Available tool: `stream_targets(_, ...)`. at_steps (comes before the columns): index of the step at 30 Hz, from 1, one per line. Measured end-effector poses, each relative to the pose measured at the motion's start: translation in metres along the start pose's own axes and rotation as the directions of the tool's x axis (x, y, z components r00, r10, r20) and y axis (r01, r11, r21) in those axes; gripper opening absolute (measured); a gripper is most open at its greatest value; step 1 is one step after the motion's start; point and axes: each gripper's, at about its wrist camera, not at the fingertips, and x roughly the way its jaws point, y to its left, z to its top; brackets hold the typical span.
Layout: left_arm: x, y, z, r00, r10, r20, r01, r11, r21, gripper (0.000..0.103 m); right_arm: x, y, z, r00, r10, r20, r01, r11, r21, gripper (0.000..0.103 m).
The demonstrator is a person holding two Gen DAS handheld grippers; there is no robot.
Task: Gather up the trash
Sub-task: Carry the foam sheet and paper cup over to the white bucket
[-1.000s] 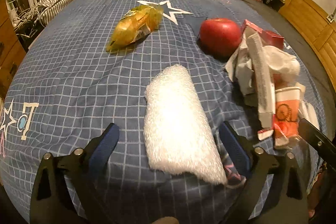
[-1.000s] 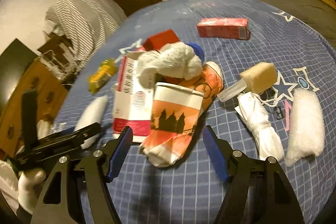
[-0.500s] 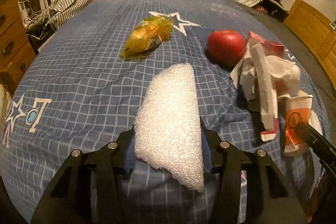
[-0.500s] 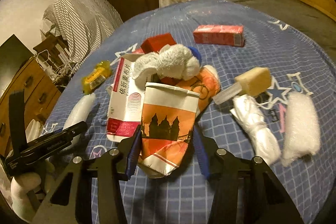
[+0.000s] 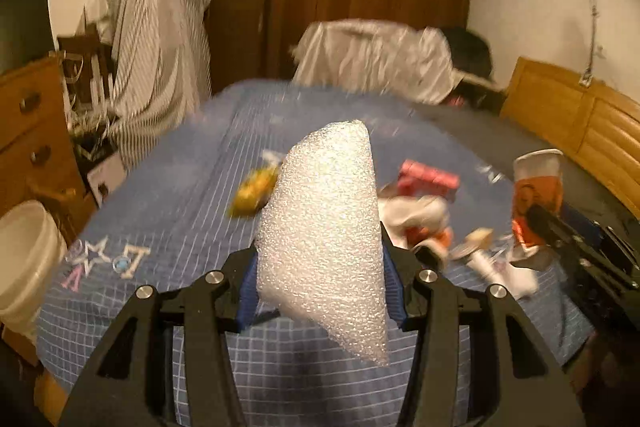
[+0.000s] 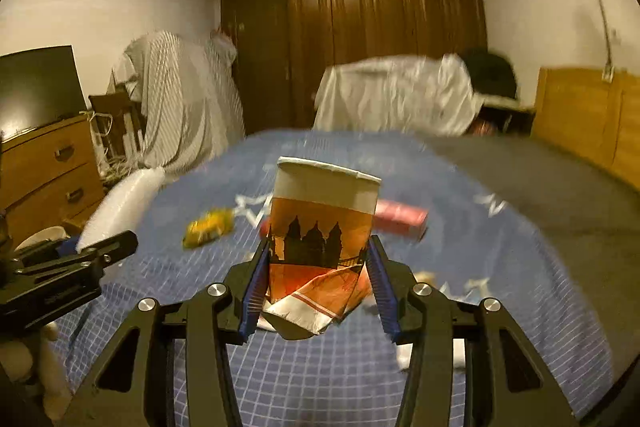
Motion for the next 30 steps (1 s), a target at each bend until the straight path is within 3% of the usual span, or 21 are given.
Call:
stream_targets(3, -0.022, -0.014, 0.006, 0.998, -0.026, 0.064, 0.025, 1.000, 0.018, 0.048, -0.024, -0.005, 0.008, 0.998, -0.025, 0.059, 0.027, 0.999, -0.022, 0.049)
stream_targets(11, -0.041, -0.037, 0.002, 0.992, -0.087, 0.086, 0.083, 0.995, 0.053, 0.048, -0.077, -0.021, 0.028, 0.991, -0.043, 0.123, 0.047, 0.998, -0.033, 0.049)
stream_targets(30, -0.067, -0.038, 0.004, 0.989, -0.084, 0.121, 0.079, 0.996, 0.044, 0.048, -0.102, -0.029, 0.042, 0.991, -0.034, 0.133, 0.038, 0.999, -0.028, 0.049)
